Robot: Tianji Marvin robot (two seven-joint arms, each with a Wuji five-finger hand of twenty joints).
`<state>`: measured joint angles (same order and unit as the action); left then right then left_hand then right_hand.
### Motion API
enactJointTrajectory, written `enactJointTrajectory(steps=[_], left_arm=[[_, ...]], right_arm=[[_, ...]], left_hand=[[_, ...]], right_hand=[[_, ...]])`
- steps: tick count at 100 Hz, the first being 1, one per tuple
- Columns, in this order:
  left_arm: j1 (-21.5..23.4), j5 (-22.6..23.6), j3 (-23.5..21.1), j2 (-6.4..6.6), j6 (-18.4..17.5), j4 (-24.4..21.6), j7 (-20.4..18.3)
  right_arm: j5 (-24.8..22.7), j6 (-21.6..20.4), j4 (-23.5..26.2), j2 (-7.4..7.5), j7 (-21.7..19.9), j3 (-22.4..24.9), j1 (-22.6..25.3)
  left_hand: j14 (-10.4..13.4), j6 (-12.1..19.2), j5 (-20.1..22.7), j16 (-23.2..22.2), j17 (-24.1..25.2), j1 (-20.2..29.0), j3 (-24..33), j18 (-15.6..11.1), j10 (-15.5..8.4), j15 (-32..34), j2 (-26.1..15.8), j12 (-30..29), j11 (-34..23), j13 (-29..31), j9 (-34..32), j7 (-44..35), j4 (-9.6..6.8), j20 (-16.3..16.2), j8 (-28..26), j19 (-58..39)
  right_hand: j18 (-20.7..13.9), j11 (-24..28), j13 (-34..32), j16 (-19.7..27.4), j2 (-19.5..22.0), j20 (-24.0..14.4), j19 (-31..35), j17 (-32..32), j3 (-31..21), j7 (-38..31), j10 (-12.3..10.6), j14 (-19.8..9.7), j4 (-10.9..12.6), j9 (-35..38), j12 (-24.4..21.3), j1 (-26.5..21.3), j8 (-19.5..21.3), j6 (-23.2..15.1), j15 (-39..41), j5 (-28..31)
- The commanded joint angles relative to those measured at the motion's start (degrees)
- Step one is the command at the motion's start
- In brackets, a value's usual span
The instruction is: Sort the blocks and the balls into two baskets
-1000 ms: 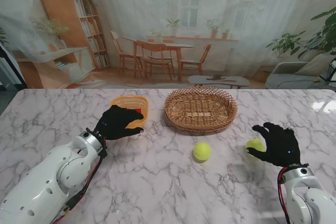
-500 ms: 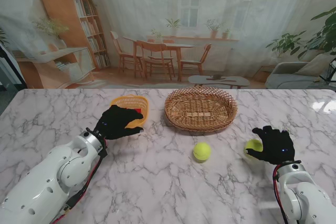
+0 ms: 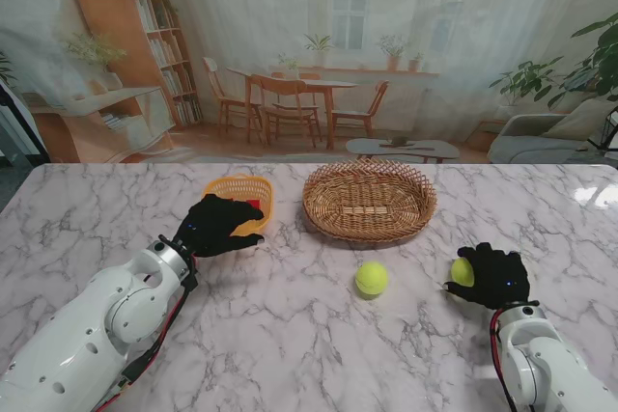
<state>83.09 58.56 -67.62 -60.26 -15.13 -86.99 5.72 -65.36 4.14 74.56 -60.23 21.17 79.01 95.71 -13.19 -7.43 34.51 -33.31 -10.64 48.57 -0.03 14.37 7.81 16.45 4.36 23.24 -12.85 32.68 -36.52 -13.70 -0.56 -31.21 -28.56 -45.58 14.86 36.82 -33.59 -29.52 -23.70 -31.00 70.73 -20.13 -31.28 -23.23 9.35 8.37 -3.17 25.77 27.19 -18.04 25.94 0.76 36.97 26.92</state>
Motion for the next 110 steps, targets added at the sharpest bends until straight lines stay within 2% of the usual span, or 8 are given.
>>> enactJointTrajectory(steps=[1, 7, 25, 27, 38, 49, 73, 110], left_arm=[[-0.1, 0.0, 0.2, -0.09, 0.2, 0.3, -0.7], [-0.1, 0.0, 0.2, -0.10, 0.3, 0.3, -0.7], [-0.2, -0.5, 0.4, -0.13, 0.3, 0.4, -1.0], [-0.3, -0.6, 0.4, -0.14, 0.3, 0.4, -1.1], [-0.4, -0.5, 0.6, -0.09, 0.4, 0.4, -1.3], [-0.5, -0.5, 0.6, -0.10, 0.4, 0.5, -1.2], [-0.6, -0.5, 0.9, -0.08, 0.4, 0.7, -1.4], [-0.7, -0.5, 0.9, -0.09, 0.4, 0.8, -1.2]], right_arm=[[-0.1, 0.5, -0.7, -0.21, 0.0, -0.4, -0.1], [0.1, 0.7, -1.0, -0.20, -0.1, -0.8, -0.3], [1.3, 0.7, -1.7, -0.33, -0.7, -1.6, -1.1], [1.5, 0.6, -1.8, -0.35, -0.6, -1.6, -1.2], [1.7, 0.6, -2.1, -0.40, -0.4, -1.9, -1.5], [1.8, 0.4, -2.3, -0.46, 0.3, -1.8, -1.7], [1.6, -1.6, 0.1, -0.71, 1.7, 0.1, -0.8], [-0.2, -4.1, 4.7, -0.63, 1.0, 2.7, 0.2]], left_hand=[[-0.7, -1.0, -1.2, -0.3, 0.5, 0.3, -1.1, 0.5, 0.0, 1.4, -2.0, 0.6, -0.6, -0.1, -0.9, -0.3, 0.52, 0.8, 0.4, -0.3], [-0.7, -1.0, -1.2, -0.3, 0.5, 0.3, -1.1, 0.6, 0.1, 1.4, -2.0, 0.6, -0.6, -0.1, -0.9, -0.2, 0.51, 0.8, 0.4, -0.3], [-0.7, -1.0, -1.2, -0.3, 0.4, 0.4, -1.1, 0.6, 0.1, 1.4, -2.0, 0.6, -0.5, -0.1, -0.8, -0.2, 0.52, 0.7, 0.4, -0.4], [-0.7, -1.0, -1.2, -0.2, 0.4, 0.3, -1.1, 0.6, 0.1, 1.3, -2.0, 0.6, -0.5, -0.1, -0.8, -0.2, 0.52, 0.7, 0.4, -0.5], [-0.8, -0.9, -1.2, -0.3, 0.3, 0.3, -1.1, 0.6, 0.1, 1.3, -2.0, 0.6, -0.5, -0.2, -0.9, -0.2, 0.52, 0.6, 0.4, -0.6], [-0.7, -1.0, -1.2, -0.3, 0.3, 0.4, -1.1, 0.6, 0.2, 1.4, -2.0, 0.6, -0.5, -0.1, -0.9, -0.2, 0.51, 0.6, 0.4, -0.6], [-0.8, -1.0, -1.1, -0.3, 0.3, 0.4, -1.1, 0.4, 0.1, 1.4, -2.0, 0.6, -0.5, -0.1, -0.9, -0.3, 0.52, 0.6, 0.4, -0.6], [-0.8, -1.0, -1.0, -0.3, 0.2, 0.4, -1.1, 0.2, 0.2, 1.4, -2.0, 0.6, -0.5, -0.2, -0.8, -0.3, 0.53, 0.5, 0.4, -0.7]], right_hand=[[-0.5, 2.2, -1.5, -1.8, -0.4, -1.9, 2.5, -0.8, -0.6, -1.5, 0.3, -1.2, -0.6, -0.7, 1.3, 2.1, 1.4, 1.0, 3.3, 0.7], [-1.1, 3.0, -2.2, -3.0, -0.3, -2.8, 3.7, -1.8, -0.4, -2.0, 0.2, -1.6, -0.5, -0.4, 2.1, 1.3, 1.8, 1.0, 5.3, 0.8], [-4.5, 6.0, -6.6, -6.0, -0.7, -3.8, 7.3, -9.1, 0.2, -4.0, 0.5, -2.8, 0.7, 1.8, 3.9, -6.6, 2.7, 2.8, 12.6, 1.8], [-4.8, 6.6, -7.1, -6.3, -1.0, -3.7, 7.7, -9.9, -0.6, -4.4, 0.5, -3.0, 0.8, 2.3, 4.1, -7.1, 2.9, 3.0, 13.4, 1.9], [-6.1, 9.6, -10.2, -7.8, -4.1, -3.4, 10.5, -14.5, -15.0, -6.6, 0.3, -4.1, -1.0, 4.4, 5.2, -6.2, 2.9, 3.9, 17.9, 3.0], [-6.7, 11.6, -12.5, -8.7, -4.5, -3.5, 12.1, -17.6, -19.7, -8.7, -0.1, -4.9, -1.7, 5.8, 6.6, -8.6, 3.3, 3.8, 20.4, 4.6], [-7.1, 13.3, -14.7, -8.8, -3.7, -3.2, 13.1, -20.6, -21.3, -12.6, -0.5, -5.4, -2.4, 8.4, 7.7, -13.7, 4.5, 3.2, 21.4, 6.3], [-6.9, 13.3, -15.0, -8.8, -3.1, -2.6, 13.4, -20.8, -20.7, -13.9, -0.5, -5.1, -2.8, 8.9, 8.3, -14.3, 4.3, 3.0, 21.6, 6.8]])
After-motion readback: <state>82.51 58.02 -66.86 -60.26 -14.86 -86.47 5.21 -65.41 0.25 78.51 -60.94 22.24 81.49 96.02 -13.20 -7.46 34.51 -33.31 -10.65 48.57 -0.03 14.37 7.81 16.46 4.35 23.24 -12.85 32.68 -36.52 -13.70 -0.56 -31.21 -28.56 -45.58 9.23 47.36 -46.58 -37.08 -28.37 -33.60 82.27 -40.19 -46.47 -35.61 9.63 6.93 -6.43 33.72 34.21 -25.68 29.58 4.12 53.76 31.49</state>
